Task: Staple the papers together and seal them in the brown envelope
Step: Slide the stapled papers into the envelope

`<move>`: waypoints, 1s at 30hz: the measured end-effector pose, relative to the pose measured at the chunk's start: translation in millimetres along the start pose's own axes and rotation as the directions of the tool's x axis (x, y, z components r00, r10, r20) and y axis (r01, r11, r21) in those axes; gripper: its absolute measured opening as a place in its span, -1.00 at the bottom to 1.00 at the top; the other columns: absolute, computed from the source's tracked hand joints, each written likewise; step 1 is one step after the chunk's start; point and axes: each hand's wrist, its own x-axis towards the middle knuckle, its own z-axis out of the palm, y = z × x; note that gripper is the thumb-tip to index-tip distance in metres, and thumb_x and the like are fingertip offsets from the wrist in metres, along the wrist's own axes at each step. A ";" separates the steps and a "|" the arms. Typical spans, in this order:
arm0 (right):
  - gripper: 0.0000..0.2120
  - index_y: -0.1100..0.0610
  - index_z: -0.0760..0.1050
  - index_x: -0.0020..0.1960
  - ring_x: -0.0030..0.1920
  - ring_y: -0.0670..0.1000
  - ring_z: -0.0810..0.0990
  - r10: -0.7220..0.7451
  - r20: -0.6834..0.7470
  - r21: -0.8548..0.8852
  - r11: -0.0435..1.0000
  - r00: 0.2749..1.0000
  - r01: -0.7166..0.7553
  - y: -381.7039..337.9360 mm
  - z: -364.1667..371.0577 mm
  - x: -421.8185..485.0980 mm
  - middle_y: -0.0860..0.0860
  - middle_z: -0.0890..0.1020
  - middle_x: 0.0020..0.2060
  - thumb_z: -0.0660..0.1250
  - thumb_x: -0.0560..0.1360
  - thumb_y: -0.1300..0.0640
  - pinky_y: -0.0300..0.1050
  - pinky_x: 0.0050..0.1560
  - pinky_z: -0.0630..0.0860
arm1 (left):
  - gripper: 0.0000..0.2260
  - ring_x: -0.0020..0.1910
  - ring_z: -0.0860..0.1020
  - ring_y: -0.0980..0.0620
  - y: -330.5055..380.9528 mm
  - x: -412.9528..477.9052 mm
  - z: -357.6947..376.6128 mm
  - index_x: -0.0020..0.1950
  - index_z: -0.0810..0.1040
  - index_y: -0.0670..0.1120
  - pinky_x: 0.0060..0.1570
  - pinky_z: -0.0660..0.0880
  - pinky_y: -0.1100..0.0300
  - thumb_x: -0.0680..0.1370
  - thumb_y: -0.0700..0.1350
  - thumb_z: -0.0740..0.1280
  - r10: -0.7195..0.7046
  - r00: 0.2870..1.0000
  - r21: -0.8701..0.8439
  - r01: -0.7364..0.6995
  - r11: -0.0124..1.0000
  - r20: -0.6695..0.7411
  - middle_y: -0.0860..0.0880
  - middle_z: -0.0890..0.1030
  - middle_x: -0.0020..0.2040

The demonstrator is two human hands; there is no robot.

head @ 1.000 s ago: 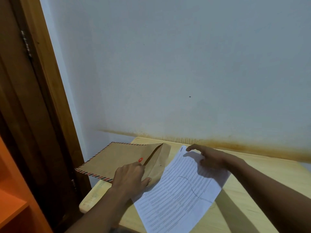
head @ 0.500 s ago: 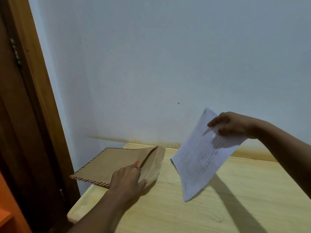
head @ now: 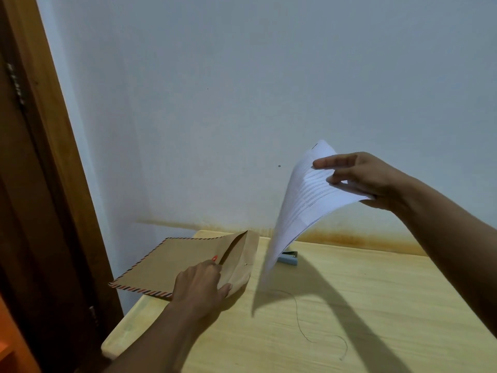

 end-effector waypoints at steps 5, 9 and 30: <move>-0.65 0.19 0.63 0.22 -0.17 -0.07 0.68 0.085 -0.026 0.163 0.983 0.996 -0.079 24.1 12.5 2.9 0.20 0.61 0.23 0.27 0.53 0.44 -0.37 -0.32 0.55 | -0.64 0.06 0.62 -0.06 4.6 -3.2 -4.3 0.18 0.58 0.04 -0.06 0.50 0.07 0.50 0.22 0.36 -0.039 0.999 -0.047 0.041 0.998 0.030 0.06 0.64 0.14; -0.66 0.26 0.60 0.23 0.16 0.05 0.56 0.172 -0.038 0.051 0.984 0.984 -0.170 66.5 16.1 10.6 0.16 0.58 0.28 0.34 0.49 0.45 -0.45 -0.29 0.55 | -0.67 0.08 0.61 -0.11 1.1 -5.4 -7.0 0.16 0.54 0.06 -0.04 0.51 0.08 0.44 0.14 0.37 -0.116 0.993 -0.116 0.119 0.986 0.037 0.05 0.64 0.09; -0.77 0.34 0.58 0.11 -0.23 0.19 0.60 0.501 -0.116 0.433 0.803 0.858 -0.410 129.5 37.5 -3.4 0.25 0.59 -0.03 0.24 0.51 0.44 -0.15 -0.48 0.58 | -0.45 0.30 0.54 0.00 -6.1 -7.3 13.3 0.49 0.45 0.08 0.20 0.52 0.06 0.51 0.20 0.30 0.020 0.999 -0.054 -0.017 0.998 0.050 0.10 0.53 0.41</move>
